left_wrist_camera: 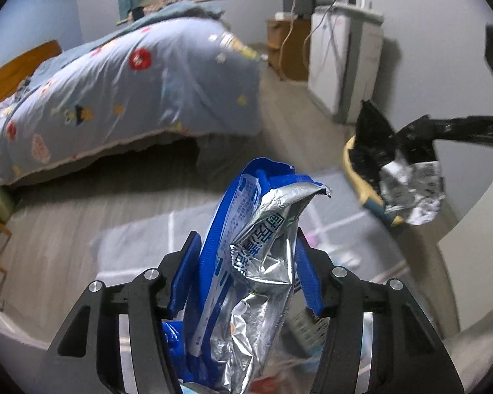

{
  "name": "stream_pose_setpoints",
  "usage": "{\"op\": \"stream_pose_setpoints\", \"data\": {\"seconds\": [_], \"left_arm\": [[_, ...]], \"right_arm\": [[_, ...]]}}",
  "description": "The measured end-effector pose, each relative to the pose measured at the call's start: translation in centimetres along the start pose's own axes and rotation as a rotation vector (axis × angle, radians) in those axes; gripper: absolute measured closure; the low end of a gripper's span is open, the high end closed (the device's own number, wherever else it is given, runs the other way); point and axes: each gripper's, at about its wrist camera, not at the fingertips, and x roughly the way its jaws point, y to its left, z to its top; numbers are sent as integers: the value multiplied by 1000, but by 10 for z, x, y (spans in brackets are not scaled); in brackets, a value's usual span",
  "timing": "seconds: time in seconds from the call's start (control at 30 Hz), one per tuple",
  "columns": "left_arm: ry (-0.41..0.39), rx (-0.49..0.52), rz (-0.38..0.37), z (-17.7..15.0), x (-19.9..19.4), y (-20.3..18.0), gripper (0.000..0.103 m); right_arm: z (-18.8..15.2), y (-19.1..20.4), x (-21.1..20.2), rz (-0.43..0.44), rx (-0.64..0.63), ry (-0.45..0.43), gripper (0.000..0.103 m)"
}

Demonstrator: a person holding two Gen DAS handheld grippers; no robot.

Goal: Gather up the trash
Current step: 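Drop the black bag into the teal bin with the right gripper while the left drops the blue wrapper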

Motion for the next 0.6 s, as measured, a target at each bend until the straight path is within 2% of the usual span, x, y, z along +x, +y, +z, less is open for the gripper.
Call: {"op": "stream_pose_setpoints", "data": {"seconds": [0.2, 0.27, 0.6], "left_arm": [[-30, 42, -69, 43, 6, -37, 46], [-28, 58, -88, 52, 13, -50, 46], [19, 122, -216, 89, 71, -130, 45]], "right_arm": [[19, -52, -4, -47, 82, -48, 96], [24, -70, -1, -88, 86, -53, 96], [25, -155, 17, -224, 162, -36, 96]]}}
